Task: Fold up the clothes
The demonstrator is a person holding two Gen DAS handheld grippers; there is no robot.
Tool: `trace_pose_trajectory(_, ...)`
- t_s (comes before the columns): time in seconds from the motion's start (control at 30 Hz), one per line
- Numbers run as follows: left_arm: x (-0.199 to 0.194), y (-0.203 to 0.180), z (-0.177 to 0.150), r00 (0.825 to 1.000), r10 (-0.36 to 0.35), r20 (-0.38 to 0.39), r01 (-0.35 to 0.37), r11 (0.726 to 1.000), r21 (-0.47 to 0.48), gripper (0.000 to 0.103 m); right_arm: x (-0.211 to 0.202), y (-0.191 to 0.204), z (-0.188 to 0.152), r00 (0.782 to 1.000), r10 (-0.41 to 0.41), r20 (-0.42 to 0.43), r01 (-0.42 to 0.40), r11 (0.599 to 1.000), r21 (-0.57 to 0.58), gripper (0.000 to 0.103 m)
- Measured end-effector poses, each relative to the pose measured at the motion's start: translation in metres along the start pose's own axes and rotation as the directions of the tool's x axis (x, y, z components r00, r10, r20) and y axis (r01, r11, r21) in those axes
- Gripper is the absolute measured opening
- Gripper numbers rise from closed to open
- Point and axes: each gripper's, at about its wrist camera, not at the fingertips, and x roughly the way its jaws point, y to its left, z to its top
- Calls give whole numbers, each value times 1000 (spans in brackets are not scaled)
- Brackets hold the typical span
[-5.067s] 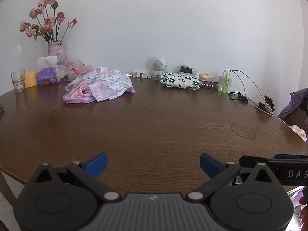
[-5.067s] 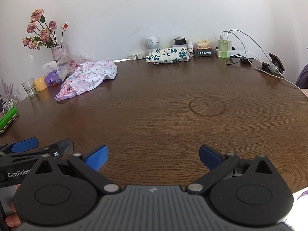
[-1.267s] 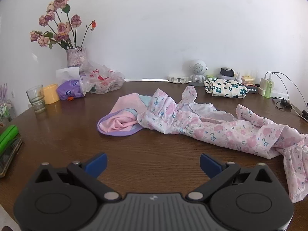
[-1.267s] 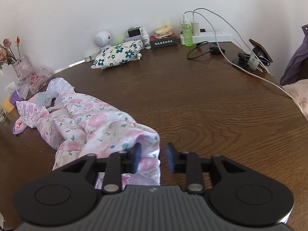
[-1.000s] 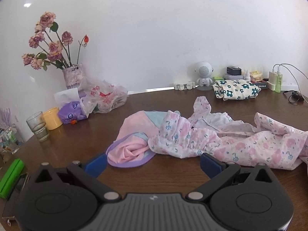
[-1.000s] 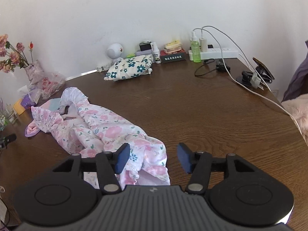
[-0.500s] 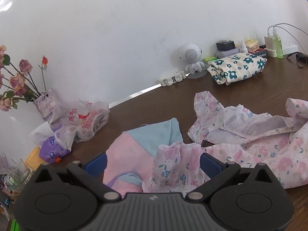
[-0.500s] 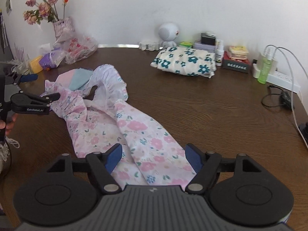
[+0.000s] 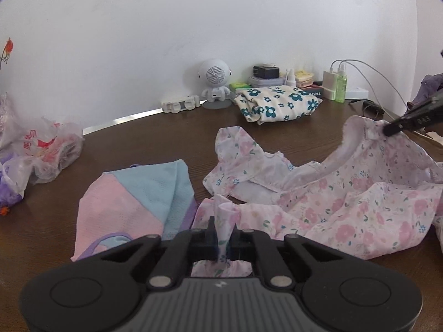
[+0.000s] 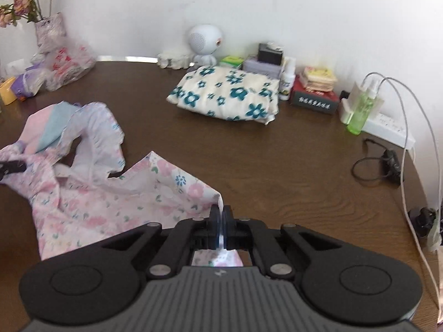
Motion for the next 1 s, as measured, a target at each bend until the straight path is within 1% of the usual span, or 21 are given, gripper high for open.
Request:
trace_pose_trajectory(0.07,-12,-4,-4,1000,1,12,-1,1000,13,4,-4,-6,1,999,-33,17,32,999,42,30)
trace_pose_trajectory(0.1,-16,-5,-6,1000,1,14,-2,1000,24,4,-7,-9,1,999,-48,25,46,997,66,52)
trace_pose_trajectory(0.13,-21,-6,-8,1000,1,16,-2,999,34,4,-14,-10,-2,998,-47,38,44,996,72,55)
trace_pose_trajectory(0.2,-26,-7,-10,1000,5,11,-6,999,53,4,-34,-7,-14,998,7,61,-10,999,49,55)
trace_pose_trajectory(0.3,-29,-8,-12,1000,3,-6,-3,998,65,4,-55,0,-34,987,162,12,-163,986,30,62)
trace_pose_trajectory(0.37,-27,-9,-13,1000,7,-15,-6,998,70,5,-56,5,-47,973,225,-51,-224,974,27,68)
trace_pose_trajectory(0.43,-24,-11,-14,1000,18,-24,-16,997,76,15,-53,8,-54,970,226,-88,-227,974,4,77)
trace_pose_trajectory(0.47,-21,-11,-14,999,22,-26,-20,997,76,17,-50,10,-58,971,218,-102,-221,975,-12,77)
trace_pose_trajectory(0.5,-19,-12,-14,999,26,-28,-24,997,73,27,-47,11,-60,968,221,-118,-225,974,-17,77)
trace_pose_trajectory(0.53,-16,-11,-14,999,25,-32,-22,997,68,41,-43,11,-62,962,235,-137,-239,971,-12,77)
trace_pose_trajectory(0.57,-13,-11,-14,999,18,-37,-16,998,61,46,-40,11,-64,956,248,-156,-252,968,-6,77)
trace_pose_trajectory(0.6,-11,-10,-14,999,12,-42,-9,998,54,46,-36,11,-66,949,262,-174,-266,964,0,72)
trace_pose_trajectory(0.63,-8,-10,-14,999,5,-48,-3,999,48,40,-35,12,-69,942,274,-191,-279,960,3,63)
trace_pose_trajectory(0.67,-6,-10,-14,998,-4,-59,7,999,48,28,-35,14,-73,936,285,-207,-291,957,1,26)
trace_pose_trajectory(0.7,-7,-12,-15,998,-13,-68,17,998,53,3,-35,16,-77,929,295,-222,-303,953,0,1)
trace_pose_trajectory(0.73,-9,-13,-17,997,-18,-69,22,998,56,2,-39,19,-82,929,297,-221,-307,952,-11,0)
trace_pose_trajectory(0.8,-23,-18,-22,999,-20,-41,23,996,84,2,-61,25,-93,942,283,-179,-299,952,-70,0)
trace_pose_trajectory(0.83,-32,-19,-25,999,-25,-24,28,995,94,2,-75,28,-100,938,304,-166,-320,944,-85,0)
trace_pose_trajectory(0.9,-48,-20,-33,999,-42,-14,43,995,92,2,-95,37,-117,915,360,-184,-382,919,-101,0)
trace_pose_trajectory(0.93,-54,-21,-37,999,-45,-19,46,995,93,2,-101,43,-128,906,371,-204,-399,909,-119,0)
trace_pose_trajectory(1.0,-61,-24,-47,998,-38,-44,42,994,103,3,-109,50,-142,899,377,-222,-408,905,-120,1)
